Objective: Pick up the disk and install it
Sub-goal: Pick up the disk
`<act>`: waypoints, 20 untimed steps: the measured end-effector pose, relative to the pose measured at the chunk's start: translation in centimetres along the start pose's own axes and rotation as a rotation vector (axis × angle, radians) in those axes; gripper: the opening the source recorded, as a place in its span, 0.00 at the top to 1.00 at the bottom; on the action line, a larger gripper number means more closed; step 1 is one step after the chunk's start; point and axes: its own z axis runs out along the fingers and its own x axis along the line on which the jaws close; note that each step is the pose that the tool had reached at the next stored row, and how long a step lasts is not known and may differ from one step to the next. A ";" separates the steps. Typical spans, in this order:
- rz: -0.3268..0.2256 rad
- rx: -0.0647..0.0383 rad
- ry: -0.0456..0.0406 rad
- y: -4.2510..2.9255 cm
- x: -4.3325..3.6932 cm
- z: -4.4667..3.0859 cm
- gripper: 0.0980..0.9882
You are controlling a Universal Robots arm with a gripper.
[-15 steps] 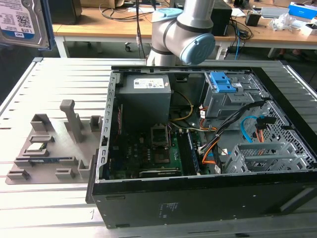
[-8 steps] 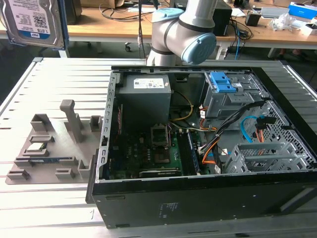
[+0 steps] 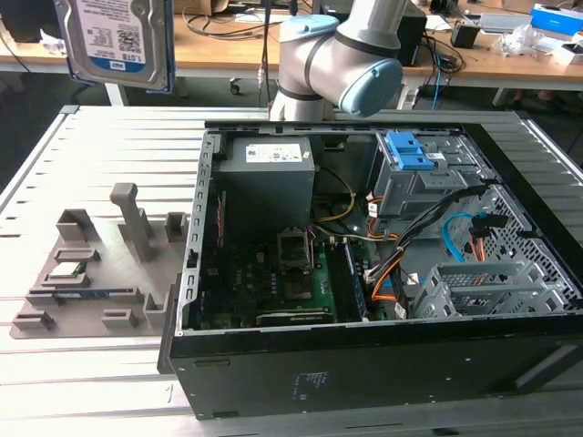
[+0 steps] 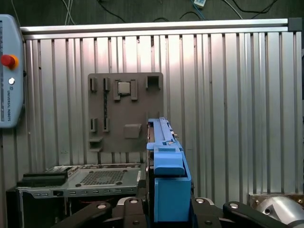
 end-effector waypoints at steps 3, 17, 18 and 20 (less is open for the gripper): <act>0.000 0.000 0.0001 -1.11 -0.03 0.00 0.70; 0.000 0.000 0.0001 -8.77 -0.26 0.00 0.70; 0.000 0.000 0.0001 -9.35 -0.27 0.00 0.70; 0.000 0.000 0.0000 -10.13 -0.30 0.01 0.70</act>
